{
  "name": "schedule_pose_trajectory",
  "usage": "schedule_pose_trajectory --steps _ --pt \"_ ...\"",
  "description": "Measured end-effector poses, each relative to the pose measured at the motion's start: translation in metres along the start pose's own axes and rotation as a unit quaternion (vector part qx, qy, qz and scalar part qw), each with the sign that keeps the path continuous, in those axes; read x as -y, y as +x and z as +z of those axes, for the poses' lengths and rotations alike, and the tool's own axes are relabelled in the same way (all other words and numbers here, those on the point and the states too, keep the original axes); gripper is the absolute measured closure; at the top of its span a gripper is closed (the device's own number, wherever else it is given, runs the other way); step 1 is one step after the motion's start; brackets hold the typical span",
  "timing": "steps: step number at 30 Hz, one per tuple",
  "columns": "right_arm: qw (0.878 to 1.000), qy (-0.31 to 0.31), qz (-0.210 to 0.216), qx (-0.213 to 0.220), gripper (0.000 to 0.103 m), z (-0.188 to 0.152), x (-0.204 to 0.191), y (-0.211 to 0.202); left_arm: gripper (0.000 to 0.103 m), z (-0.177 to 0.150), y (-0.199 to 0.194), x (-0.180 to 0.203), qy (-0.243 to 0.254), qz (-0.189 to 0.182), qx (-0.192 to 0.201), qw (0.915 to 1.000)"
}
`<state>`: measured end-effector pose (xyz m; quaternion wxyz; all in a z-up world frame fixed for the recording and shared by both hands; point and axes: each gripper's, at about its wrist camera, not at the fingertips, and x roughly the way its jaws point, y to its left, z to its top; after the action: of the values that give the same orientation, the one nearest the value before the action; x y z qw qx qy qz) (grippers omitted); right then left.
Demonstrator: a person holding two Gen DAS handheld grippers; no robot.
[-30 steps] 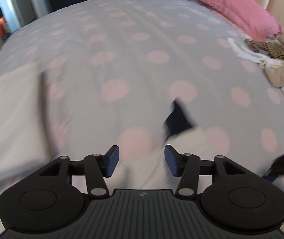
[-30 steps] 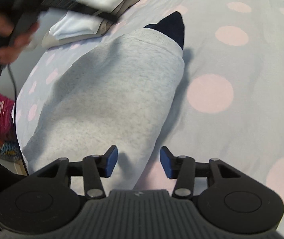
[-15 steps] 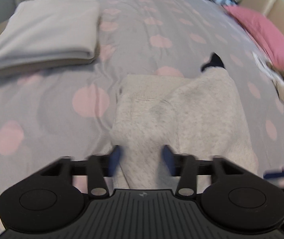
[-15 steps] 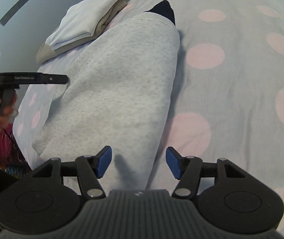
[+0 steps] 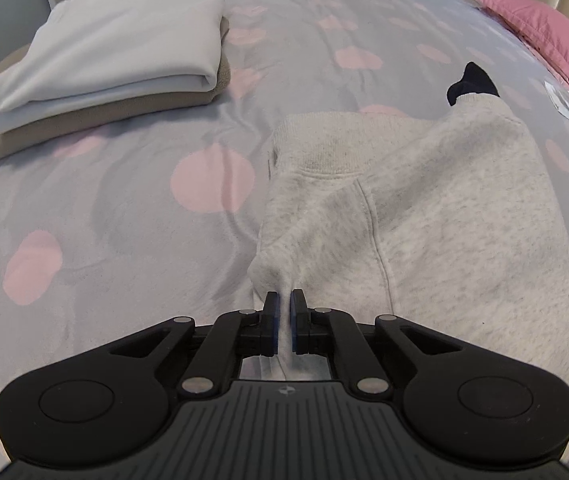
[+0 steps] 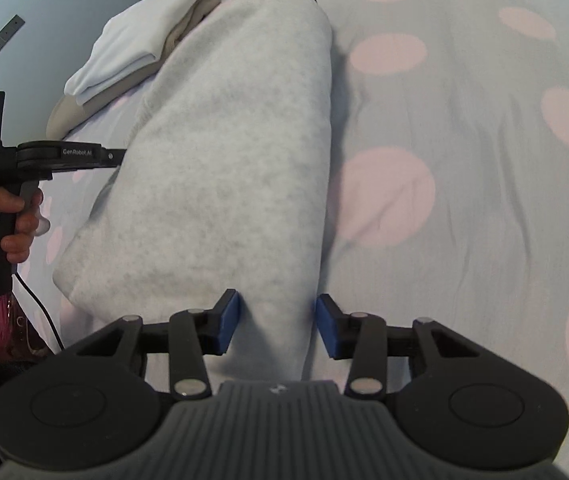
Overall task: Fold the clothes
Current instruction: 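Grasp the folded grey sweatshirt edge with the left gripper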
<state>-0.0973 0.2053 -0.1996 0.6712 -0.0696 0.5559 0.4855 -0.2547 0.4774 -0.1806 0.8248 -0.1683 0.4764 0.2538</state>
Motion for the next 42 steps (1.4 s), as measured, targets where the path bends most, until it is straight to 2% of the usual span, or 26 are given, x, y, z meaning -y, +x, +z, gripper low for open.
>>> schedule_pose_trajectory --steps 4,5,6,7,8,9,10,11,12,13,15,17,18,23,33,42 --pt "1.0 -0.011 -0.013 -0.015 0.06 -0.019 -0.001 -0.005 0.098 -0.005 -0.011 -0.004 -0.005 -0.002 0.008 1.0" --pt "1.0 -0.006 -0.007 -0.018 0.067 -0.023 0.001 -0.006 0.097 -0.006 -0.015 -0.006 -0.006 -0.004 0.011 0.9999" --pt "1.0 -0.004 -0.002 -0.023 0.082 -0.028 0.001 -0.006 0.095 -0.008 -0.02 -0.009 -0.01 -0.009 0.015 0.9998" --pt "1.0 -0.009 -0.008 -0.026 0.089 -0.032 0.001 -0.007 0.094 -0.01 -0.027 -0.011 -0.018 -0.012 0.016 0.9996" --pt "0.999 -0.016 -0.018 -0.029 0.088 -0.036 0.001 -0.008 0.088 -0.012 -0.034 -0.014 -0.023 -0.015 0.018 0.9995" --pt "0.999 -0.02 -0.021 -0.025 0.087 -0.039 0.002 -0.01 0.085 -0.013 -0.042 -0.016 -0.024 -0.021 0.021 0.9993" --pt "0.999 -0.019 -0.021 -0.021 0.086 -0.04 0.003 -0.012 0.075 -0.016 -0.05 -0.018 -0.024 -0.026 0.026 0.999" --pt "1.0 -0.014 -0.018 -0.015 0.085 -0.039 0.004 -0.015 0.06 -0.018 -0.057 -0.019 -0.025 -0.03 0.032 0.9987" --pt "1.0 -0.011 -0.015 -0.007 0.083 -0.038 0.005 -0.018 0.052 -0.021 -0.064 -0.021 -0.031 -0.033 0.041 0.9982" --pt "1.0 -0.01 -0.012 0.005 0.074 -0.036 0.004 -0.021 0.043 -0.024 -0.068 -0.023 -0.038 -0.035 0.048 0.9975" --pt "0.999 -0.01 -0.009 0.032 0.052 -0.03 0.002 -0.029 0.042 -0.028 -0.072 -0.024 -0.051 -0.043 0.056 0.9962" --pt "0.998 -0.012 -0.006 0.061 0.039 -0.022 -0.001 -0.035 0.036 -0.029 -0.067 -0.023 -0.059 -0.054 0.053 0.9953" --pt "0.998 -0.011 -0.004 0.069 0.036 -0.017 -0.002 -0.036 0.036 -0.029 -0.063 -0.022 -0.059 -0.059 0.052 0.9952" --pt "0.996 -0.004 0.005 0.09 0.032 0.008 0.001 -0.031 0.036 -0.027 -0.034 -0.024 -0.066 -0.078 0.049 0.9936" --pt "0.997 0.005 0.034 0.072 0.027 0.062 0.017 0.004 0.036 -0.014 0.006 -0.049 -0.081 -0.141 0.049 0.9855" --pt "0.996 0.035 0.078 0.033 0.029 0.107 0.042 0.048 0.037 -0.012 0.039 -0.064 -0.111 -0.23 0.037 0.9661"
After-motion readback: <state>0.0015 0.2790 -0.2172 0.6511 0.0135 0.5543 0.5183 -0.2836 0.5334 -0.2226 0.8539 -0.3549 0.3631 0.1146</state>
